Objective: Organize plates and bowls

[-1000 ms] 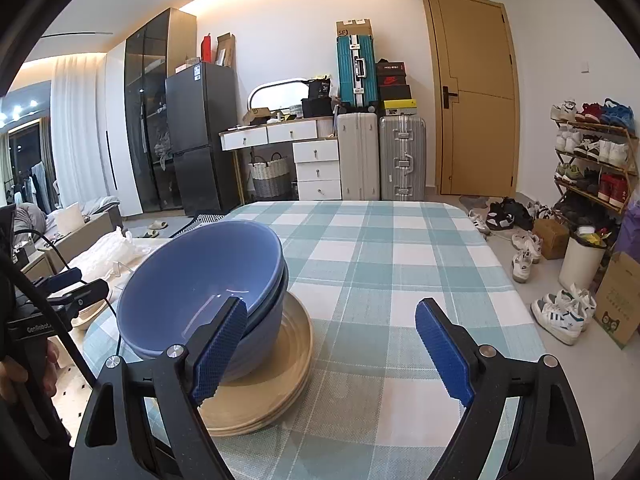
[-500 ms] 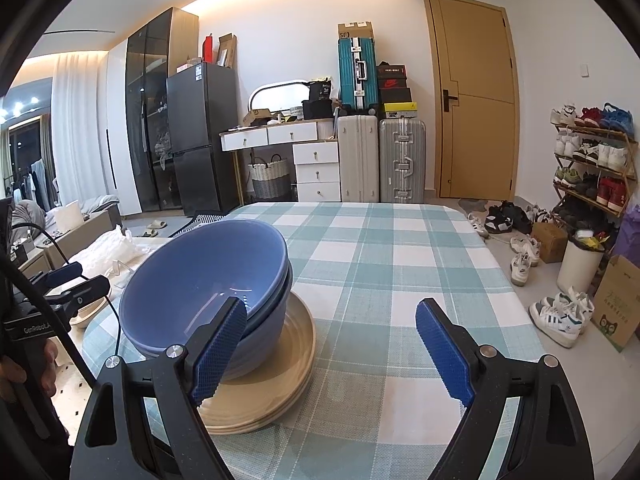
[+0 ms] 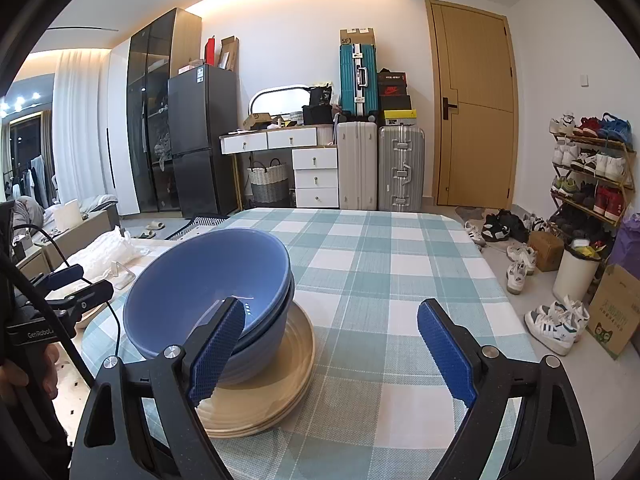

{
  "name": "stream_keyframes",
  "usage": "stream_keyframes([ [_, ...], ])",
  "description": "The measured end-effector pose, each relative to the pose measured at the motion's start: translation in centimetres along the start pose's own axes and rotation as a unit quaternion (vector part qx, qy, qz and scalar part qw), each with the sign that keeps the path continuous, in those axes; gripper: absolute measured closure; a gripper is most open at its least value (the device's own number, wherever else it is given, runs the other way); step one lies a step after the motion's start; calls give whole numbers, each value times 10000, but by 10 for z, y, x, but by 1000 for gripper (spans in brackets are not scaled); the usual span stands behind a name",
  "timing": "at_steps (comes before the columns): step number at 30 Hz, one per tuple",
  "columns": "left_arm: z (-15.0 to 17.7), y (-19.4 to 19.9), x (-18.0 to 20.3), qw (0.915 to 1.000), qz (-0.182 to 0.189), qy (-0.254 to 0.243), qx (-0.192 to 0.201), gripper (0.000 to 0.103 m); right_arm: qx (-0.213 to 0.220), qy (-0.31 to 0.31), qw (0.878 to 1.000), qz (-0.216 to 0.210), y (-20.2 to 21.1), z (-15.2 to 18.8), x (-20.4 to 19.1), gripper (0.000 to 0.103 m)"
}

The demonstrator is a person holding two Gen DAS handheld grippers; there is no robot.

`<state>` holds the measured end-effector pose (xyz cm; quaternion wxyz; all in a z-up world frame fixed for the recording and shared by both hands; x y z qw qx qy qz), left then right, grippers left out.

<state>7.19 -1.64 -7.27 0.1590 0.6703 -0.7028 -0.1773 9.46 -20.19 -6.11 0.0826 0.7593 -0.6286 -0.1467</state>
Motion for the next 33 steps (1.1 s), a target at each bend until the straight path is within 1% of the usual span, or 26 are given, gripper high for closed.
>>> stream_keyframes([
  [7, 0, 0, 0, 10000, 4, 8, -13, 2, 0, -4, 10000, 28, 2, 0, 2, 13],
  [13, 1, -1, 0, 10000, 9, 17, -8, 2, 10, -54, 10000, 58, 4, 0, 6, 8],
  [16, 2, 0, 0, 10000, -15, -3, -10, 2, -1, -67, 10000, 61, 3, 0, 6, 4],
  [20, 2, 0, 0, 10000, -19, -17, -9, 2, 15, -55, 9999, 83, 3, 0, 7, 2],
  [33, 2, 0, 1, 10000, -22, -13, -11, 2, 37, -4, 9999, 162, 3, 0, 8, 1],
])
Point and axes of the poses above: each gripper's, at about its wrist camera, not at the fingertips, and y roughly against the way its jaws point, x to its right, z to its underside, the point moved 10 cm from there along -y, roughly the way its jaws point, and after that the axes turned 3 degrees about -y, right-handed, at the moved point
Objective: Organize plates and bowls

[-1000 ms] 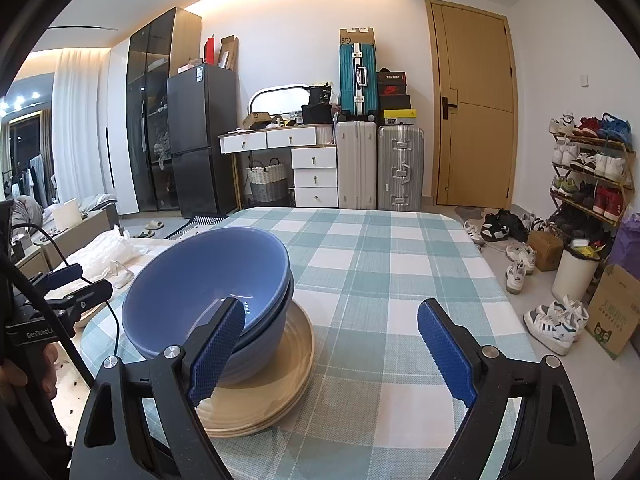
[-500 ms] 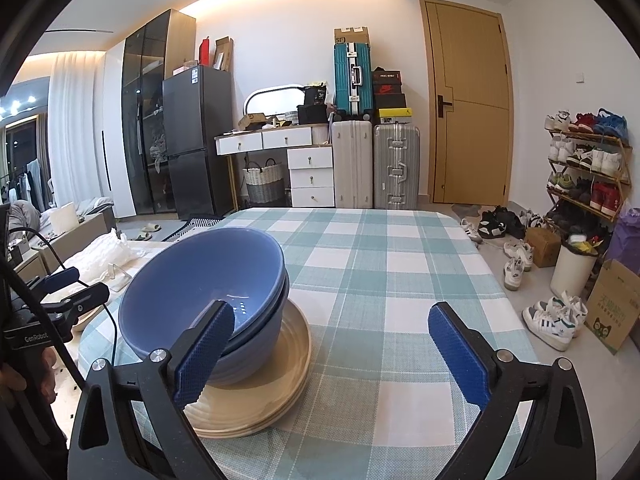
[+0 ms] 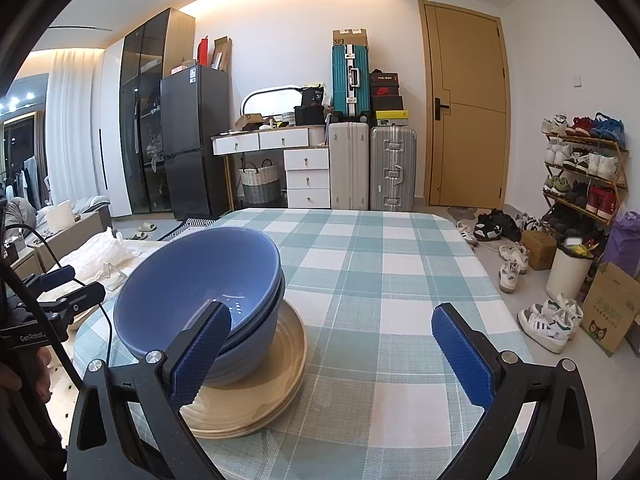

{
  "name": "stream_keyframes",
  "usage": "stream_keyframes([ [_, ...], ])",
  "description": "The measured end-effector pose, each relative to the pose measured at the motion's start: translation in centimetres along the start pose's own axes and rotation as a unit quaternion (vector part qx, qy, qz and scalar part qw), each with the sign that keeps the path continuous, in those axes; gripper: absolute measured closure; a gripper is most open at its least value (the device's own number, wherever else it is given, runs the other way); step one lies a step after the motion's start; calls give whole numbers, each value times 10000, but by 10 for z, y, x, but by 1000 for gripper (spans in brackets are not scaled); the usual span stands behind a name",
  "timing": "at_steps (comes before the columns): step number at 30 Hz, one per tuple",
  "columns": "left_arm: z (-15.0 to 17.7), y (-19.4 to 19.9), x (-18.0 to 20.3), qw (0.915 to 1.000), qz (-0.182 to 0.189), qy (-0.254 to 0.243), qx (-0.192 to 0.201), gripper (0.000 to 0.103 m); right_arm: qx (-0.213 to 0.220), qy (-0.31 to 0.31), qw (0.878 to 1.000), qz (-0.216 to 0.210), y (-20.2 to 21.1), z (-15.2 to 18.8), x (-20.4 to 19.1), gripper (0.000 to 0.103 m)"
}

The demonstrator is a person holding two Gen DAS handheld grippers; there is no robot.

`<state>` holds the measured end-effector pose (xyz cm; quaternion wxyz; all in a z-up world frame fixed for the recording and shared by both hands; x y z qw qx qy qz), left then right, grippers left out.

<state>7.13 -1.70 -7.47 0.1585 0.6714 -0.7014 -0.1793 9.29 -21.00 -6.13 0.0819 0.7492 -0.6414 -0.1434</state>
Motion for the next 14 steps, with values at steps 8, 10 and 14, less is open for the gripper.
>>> stream_keyframes([
  [8, 0, 0, 0, 10000, 6, -8, -4, 2, -2, -10, 10000, -2, 0, 0, 0, 1],
  [10, 0, 0, 0, 10000, 8, -9, 3, 2, -5, -2, 10000, 0, 0, 0, 0, 1],
  [14, 1, -1, 0, 10000, 35, 44, -28, 2, -2, -2, 10000, 1, 0, 0, 0, 1],
])
Point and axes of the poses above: each gripper's, at about its wrist camera, not at the fingertips, and y roughly against the way its jaws point, x to its right, z to its underside, the point moved 10 cm from there along -y, roughly the way its jaws point, and after that the axes turned 3 degrees about -y, right-handed, at the moved point
